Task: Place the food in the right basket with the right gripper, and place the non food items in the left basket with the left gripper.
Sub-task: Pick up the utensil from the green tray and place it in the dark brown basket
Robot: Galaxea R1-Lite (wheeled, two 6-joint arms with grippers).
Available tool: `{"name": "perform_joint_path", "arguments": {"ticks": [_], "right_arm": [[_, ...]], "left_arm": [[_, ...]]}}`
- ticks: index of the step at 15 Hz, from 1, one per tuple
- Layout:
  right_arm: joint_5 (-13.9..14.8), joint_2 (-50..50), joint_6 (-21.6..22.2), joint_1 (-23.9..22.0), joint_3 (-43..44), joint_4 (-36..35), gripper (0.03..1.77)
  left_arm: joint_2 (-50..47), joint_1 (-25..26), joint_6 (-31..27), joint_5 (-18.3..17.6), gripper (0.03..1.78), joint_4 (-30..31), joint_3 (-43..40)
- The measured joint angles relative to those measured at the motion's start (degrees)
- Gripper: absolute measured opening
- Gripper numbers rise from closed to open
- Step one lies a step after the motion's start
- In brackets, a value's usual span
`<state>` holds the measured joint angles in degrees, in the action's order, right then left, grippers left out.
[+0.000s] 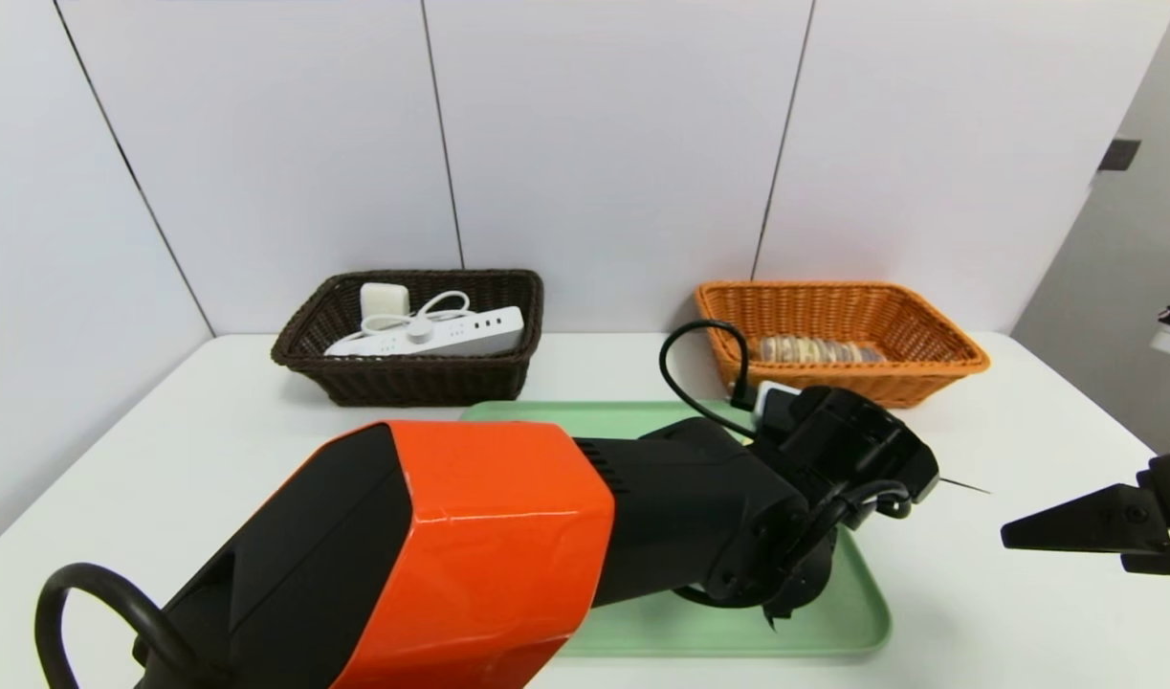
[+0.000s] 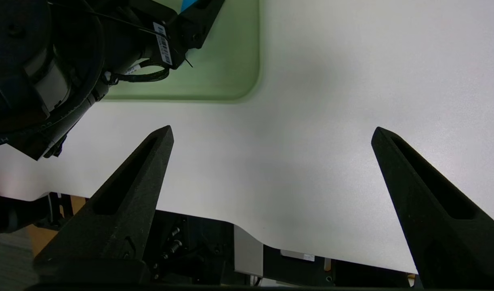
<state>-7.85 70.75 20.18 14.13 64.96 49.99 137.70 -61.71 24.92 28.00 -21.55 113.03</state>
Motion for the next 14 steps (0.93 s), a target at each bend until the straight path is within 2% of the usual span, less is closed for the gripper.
{"name": "perform_joint_path", "arguments": {"ticks": [12,14], "right_arm": [[0.2,-0.8,0.0,0.0,-0.2,0.0,1.7],[0.2,-1.0,0.1,0.0,-0.2,0.1,1.7]], "left_arm": [[-1.5,0.9,2.8,-3.0,1.69,-0.7,0.0],[-1.7,0.9,3.4,-4.9,1.69,-0.7,0.0]]}}
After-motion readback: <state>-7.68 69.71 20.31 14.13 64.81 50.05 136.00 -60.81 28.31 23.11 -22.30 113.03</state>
